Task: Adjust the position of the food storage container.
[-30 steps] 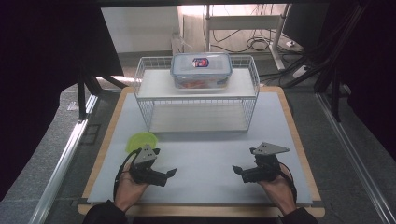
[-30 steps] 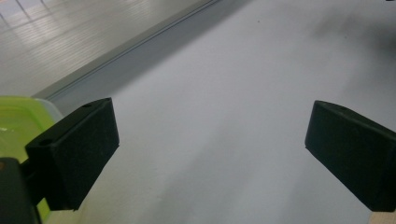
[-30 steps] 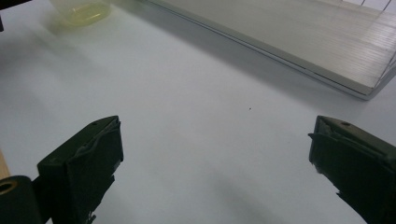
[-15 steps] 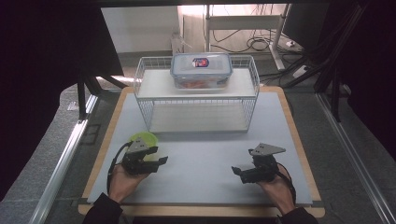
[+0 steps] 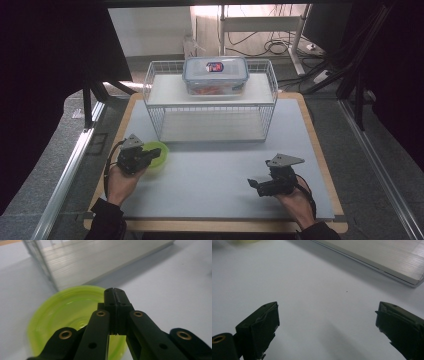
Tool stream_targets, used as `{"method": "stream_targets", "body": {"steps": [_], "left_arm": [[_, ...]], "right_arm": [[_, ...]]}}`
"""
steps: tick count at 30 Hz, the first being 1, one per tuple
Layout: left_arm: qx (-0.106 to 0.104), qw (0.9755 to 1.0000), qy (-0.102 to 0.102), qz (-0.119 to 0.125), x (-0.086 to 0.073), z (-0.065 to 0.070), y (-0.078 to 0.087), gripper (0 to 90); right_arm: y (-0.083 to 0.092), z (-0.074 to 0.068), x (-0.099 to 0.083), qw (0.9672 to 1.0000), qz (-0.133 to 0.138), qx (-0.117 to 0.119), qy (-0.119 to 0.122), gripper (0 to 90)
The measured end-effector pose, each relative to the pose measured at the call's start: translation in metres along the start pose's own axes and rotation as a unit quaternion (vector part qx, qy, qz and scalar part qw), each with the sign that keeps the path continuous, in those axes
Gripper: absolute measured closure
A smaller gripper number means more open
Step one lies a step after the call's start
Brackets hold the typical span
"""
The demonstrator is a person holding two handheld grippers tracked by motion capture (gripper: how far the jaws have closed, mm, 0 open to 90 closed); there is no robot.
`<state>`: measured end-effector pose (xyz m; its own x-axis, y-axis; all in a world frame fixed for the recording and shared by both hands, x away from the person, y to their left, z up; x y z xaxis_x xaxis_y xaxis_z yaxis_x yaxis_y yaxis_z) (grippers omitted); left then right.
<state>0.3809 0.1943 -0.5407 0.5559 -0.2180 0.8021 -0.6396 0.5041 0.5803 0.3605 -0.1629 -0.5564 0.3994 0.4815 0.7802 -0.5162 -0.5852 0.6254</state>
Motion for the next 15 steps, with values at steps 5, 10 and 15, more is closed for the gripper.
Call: {"method": "stream_targets", "body": {"steps": [5, 10, 15], "left_arm": [[0.019, 0.9996, 0.014, 0.017, 0.001, -0.024, 0.011, 89.7], [0.060, 0.9971, 0.040, 0.026, -0.006, -0.055, 0.021, 89.7], [0.084, 0.9945, 0.060, 0.018, -0.017, -0.073, 0.018, 89.8]], "right_arm": [[0.000, 0.000, 0.000, 1.0000, 0.000, -0.001, 0.004, 5.0], [-0.001, 0.000, -0.001, 0.9999, -0.006, -0.002, 0.011, 5.6], [-0.002, 0.000, -0.003, 0.9999, -0.009, -0.003, 0.013, 6.1]]}}
Point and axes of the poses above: each handheld gripper's, and its own axes: y roughly backward along the jaws, x roughly out of its top, z roughly to its right, the point moved 10 cm from there along -y, roughly forward along the jaws, and after that the axes turned 2 degrees about y, right-handed, at the moved point
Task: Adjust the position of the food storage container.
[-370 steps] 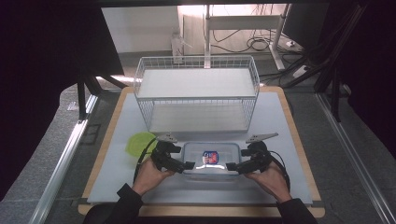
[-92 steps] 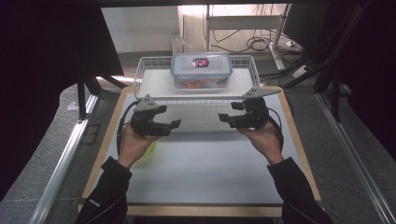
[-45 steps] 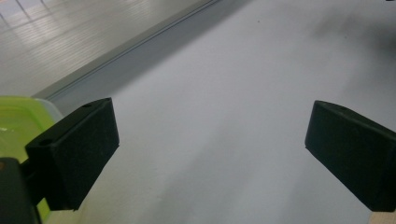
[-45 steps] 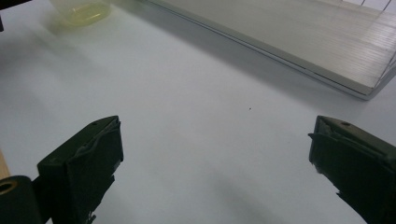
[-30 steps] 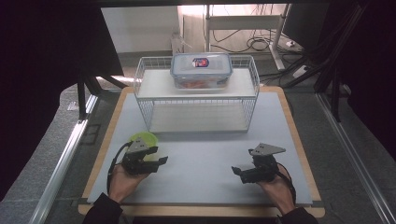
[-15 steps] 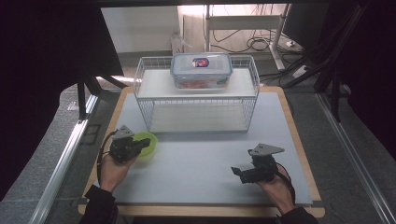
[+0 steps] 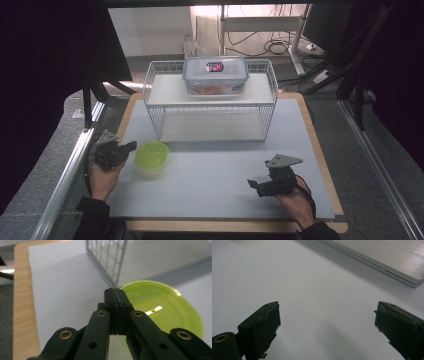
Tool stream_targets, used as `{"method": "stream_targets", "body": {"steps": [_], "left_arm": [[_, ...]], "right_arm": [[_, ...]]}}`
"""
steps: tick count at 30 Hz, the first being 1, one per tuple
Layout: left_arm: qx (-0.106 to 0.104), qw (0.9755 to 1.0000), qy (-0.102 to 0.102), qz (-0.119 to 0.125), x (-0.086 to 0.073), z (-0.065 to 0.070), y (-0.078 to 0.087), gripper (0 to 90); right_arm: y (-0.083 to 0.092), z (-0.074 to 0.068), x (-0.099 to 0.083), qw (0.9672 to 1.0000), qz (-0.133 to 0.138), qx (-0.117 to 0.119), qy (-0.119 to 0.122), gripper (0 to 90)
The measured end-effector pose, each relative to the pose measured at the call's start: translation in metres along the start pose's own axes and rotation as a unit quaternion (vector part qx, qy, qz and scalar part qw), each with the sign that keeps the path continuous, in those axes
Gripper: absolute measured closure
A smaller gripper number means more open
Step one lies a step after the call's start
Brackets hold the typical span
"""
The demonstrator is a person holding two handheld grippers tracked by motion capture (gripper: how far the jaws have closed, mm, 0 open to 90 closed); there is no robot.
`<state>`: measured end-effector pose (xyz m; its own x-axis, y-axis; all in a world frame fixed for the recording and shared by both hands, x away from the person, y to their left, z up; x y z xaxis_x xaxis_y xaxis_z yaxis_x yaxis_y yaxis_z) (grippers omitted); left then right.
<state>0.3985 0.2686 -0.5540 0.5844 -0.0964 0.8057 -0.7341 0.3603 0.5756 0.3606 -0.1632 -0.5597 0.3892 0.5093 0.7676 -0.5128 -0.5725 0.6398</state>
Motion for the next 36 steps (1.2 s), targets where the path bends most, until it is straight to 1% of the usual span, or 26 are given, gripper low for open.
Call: {"method": "stream_targets", "body": {"steps": [3, 5, 9, 11, 14, 18, 24, 28, 30, 32, 33, 35, 36], "left_arm": [[0.017, 0.9998, 0.002, -0.012, -0.007, -0.005, -0.006, 89.7], [0.022, 0.9995, 0.006, -0.021, -0.011, -0.007, -0.009, 89.7], [0.025, 0.9990, 0.002, -0.037, -0.017, -0.004, -0.013, 89.7], [0.030, 0.9987, -0.001, -0.041, -0.019, -0.002, -0.014, 89.7], [0.028, 0.9986, -0.001, -0.045, -0.021, 0.000, -0.015, 89.8], [0.025, 0.9987, 0.003, -0.045, -0.021, 0.003, -0.015, 89.8], [0.015, 0.9988, 0.008, -0.045, -0.021, 0.008, -0.017, 89.8], [0.006, 0.9989, 0.006, -0.046, -0.021, 0.017, -0.018, 89.8], [0.001, 0.9989, 0.006, -0.046, -0.021, 0.023, -0.019, 89.8], [-0.003, 0.9988, 0.000, -0.048, -0.021, 0.029, -0.020, 89.8], [-0.006, 0.9988, 0.001, -0.049, -0.021, 0.033, -0.020, 89.8], [-0.011, 0.9987, -0.004, -0.049, -0.020, 0.038, -0.022, 89.8], [-0.012, 0.9987, -0.003, -0.049, -0.020, 0.042, -0.023, 89.8]], "right_arm": [[0.000, 0.000, -0.001, 1.0000, -0.004, -0.001, 0.002, 6.6], [0.000, 0.000, -0.002, 1.0000, -0.008, -0.002, 0.005, 7.0], [0.000, -0.001, -0.002, 0.9999, -0.011, -0.002, 0.007, 7.2], [0.000, -0.001, -0.002, 0.9999, -0.012, -0.002, 0.007, 7.3], [-0.001, 0.000, -0.003, 0.9999, -0.013, -0.002, 0.007, 7.4], [-0.002, -0.001, -0.004, 0.9998, -0.015, 0.000, 0.008, 7.5], [-0.002, -0.002, -0.004, 0.9998, -0.018, 0.000, 0.009, 7.7], [-0.003, -0.002, -0.005, 0.9997, -0.021, 0.001, 0.010, 7.8], [-0.003, -0.003, -0.005, 0.9997, -0.022, 0.002, 0.011, 7.8], [-0.003, -0.003, -0.005, 0.9997, -0.022, 0.002, 0.011, 7.8], [-0.003, -0.003, -0.005, 0.9997, -0.021, 0.002, 0.011, 7.8], [-0.003, -0.002, -0.005, 0.9997, -0.021, 0.002, 0.010, 7.8], [-0.003, -0.003, -0.005, 0.9997, -0.021, 0.002, 0.010, 7.8]]}}
Point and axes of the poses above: each handheld gripper's, and its own axes: y roughly backward along the jaws, x roughly out of its top, z roughly to its right, the point moved 10 cm from there along -y, roughly forward along the jaws, and after that the axes turned 2 degrees about y, right-handed, at the moved point
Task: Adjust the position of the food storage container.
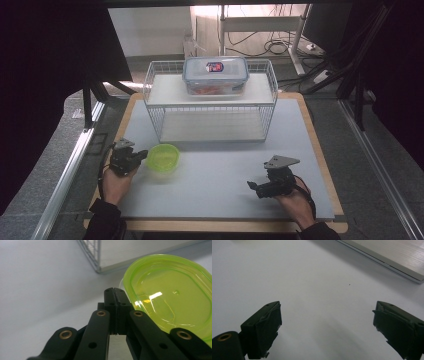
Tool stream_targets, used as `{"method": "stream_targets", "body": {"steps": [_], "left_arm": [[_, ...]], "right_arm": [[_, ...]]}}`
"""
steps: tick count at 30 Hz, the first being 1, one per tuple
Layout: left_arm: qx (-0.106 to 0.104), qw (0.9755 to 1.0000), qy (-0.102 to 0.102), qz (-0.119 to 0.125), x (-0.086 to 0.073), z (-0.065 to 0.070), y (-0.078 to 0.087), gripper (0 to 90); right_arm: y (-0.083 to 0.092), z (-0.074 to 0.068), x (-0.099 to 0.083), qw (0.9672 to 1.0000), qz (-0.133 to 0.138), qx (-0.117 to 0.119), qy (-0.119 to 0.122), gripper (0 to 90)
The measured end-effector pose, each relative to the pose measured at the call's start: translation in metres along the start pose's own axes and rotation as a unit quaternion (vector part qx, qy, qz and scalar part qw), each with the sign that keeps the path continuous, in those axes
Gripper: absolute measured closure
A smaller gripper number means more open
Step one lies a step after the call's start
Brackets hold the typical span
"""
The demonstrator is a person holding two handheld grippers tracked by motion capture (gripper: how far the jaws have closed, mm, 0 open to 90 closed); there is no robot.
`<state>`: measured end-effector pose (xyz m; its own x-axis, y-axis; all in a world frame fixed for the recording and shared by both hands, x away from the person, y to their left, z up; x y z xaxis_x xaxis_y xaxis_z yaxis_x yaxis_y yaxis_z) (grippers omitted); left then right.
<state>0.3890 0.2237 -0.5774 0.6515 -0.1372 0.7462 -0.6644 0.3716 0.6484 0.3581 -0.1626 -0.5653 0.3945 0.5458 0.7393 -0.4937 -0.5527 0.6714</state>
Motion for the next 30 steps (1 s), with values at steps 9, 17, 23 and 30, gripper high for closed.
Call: {"method": "stream_targets", "body": {"steps": [9, 17, 23, 30], "left_arm": [[-0.021, 0.9996, -0.013, -0.009, 0.001, 0.023, -0.005, 89.8], [-0.039, 0.9987, -0.026, -0.016, 0.000, 0.044, -0.008, 89.8], [-0.057, 0.9970, -0.047, -0.025, -0.001, 0.063, -0.012, 89.8], [-0.064, 0.9959, -0.054, -0.037, -0.005, 0.072, -0.017, 89.8]], "right_arm": [[0.000, -0.001, 0.000, 1.0000, -0.003, 0.001, 0.002, 7.8], [-0.001, -0.001, -0.001, 1.0000, -0.005, 0.001, 0.003, 7.8], [-0.001, -0.002, -0.001, 1.0000, -0.004, 0.002, 0.003, 7.8], [-0.001, -0.002, -0.001, 1.0000, -0.004, 0.004, 0.004, 7.8]]}}
Point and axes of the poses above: each handheld gripper's, and its own axes: y roughly backward along the jaws, x roughly out of its top, z roughly to its right, the point moved 10 cm from there along -y, roughly forward along the jaws, and after that the axes turned 2 degrees about y, right-handed, at the moved point
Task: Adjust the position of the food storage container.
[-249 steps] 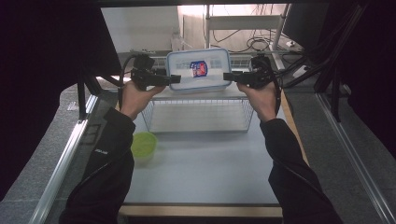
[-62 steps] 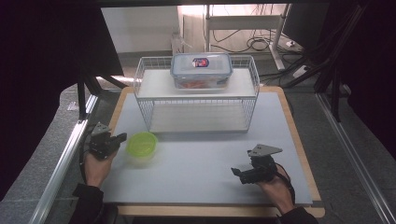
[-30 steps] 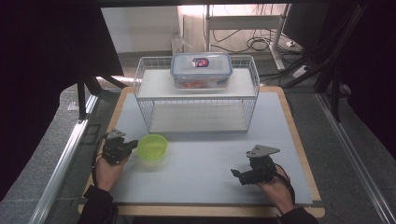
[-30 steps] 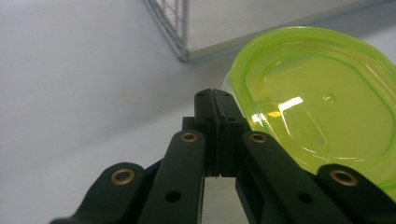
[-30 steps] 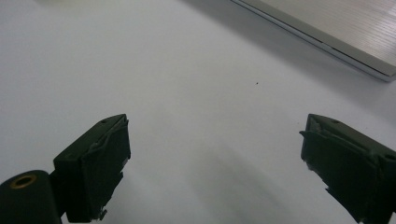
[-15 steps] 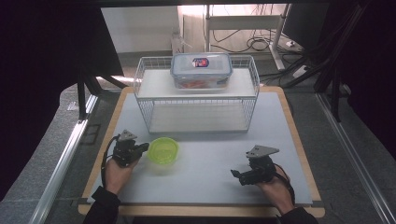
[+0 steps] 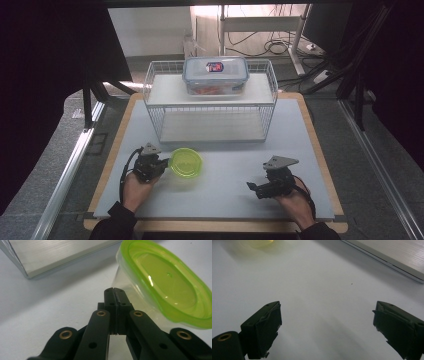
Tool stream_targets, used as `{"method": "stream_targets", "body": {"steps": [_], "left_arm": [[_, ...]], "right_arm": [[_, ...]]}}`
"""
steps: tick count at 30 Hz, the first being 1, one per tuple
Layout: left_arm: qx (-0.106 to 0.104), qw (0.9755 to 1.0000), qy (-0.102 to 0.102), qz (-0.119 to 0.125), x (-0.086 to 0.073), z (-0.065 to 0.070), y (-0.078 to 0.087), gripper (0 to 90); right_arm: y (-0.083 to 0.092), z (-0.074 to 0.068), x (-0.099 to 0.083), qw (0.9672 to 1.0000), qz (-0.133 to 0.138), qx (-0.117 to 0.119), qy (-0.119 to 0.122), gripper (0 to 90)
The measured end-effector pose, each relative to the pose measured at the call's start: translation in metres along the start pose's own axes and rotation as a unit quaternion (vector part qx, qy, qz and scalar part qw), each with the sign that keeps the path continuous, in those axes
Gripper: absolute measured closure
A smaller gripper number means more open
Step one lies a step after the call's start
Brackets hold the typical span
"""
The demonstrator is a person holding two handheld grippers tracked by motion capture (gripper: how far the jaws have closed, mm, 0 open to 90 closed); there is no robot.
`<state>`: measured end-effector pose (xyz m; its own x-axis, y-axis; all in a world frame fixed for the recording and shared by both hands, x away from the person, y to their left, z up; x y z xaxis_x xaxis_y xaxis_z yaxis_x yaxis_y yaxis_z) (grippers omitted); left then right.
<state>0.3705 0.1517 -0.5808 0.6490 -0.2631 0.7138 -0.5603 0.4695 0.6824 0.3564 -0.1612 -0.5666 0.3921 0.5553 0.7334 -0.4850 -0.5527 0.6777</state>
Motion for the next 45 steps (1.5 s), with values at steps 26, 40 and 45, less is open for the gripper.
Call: {"method": "stream_targets", "body": {"steps": [26, 40, 45], "left_arm": [[-0.066, 0.9956, -0.052, -0.041, -0.021, 0.028, -0.019, 89.7], [-0.090, 0.9908, -0.091, -0.045, -0.021, 0.067, -0.031, 89.3], [-0.075, 0.9923, -0.089, -0.041, -0.019, 0.063, -0.030, 87.9]], "right_arm": [[-0.001, -0.002, 0.000, 1.0000, -0.003, 0.003, 0.000, 7.9], [-0.002, -0.004, -0.001, 1.0000, -0.006, 0.005, 0.000, 8.0], [-0.002, -0.004, -0.001, 0.9999, -0.007, 0.007, 0.001, 8.0]]}}
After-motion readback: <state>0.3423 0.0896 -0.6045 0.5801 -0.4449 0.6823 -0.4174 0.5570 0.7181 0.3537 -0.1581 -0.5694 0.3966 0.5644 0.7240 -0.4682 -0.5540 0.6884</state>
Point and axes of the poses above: each handheld gripper's, and its own axes: y roughly backward along the jaws, x roughly out of its top, z roughly to its right, the point moved 10 cm from there along -y, roughly forward along the jaws, and after that the axes turned 2 degrees about y, right-handed, at the moved point
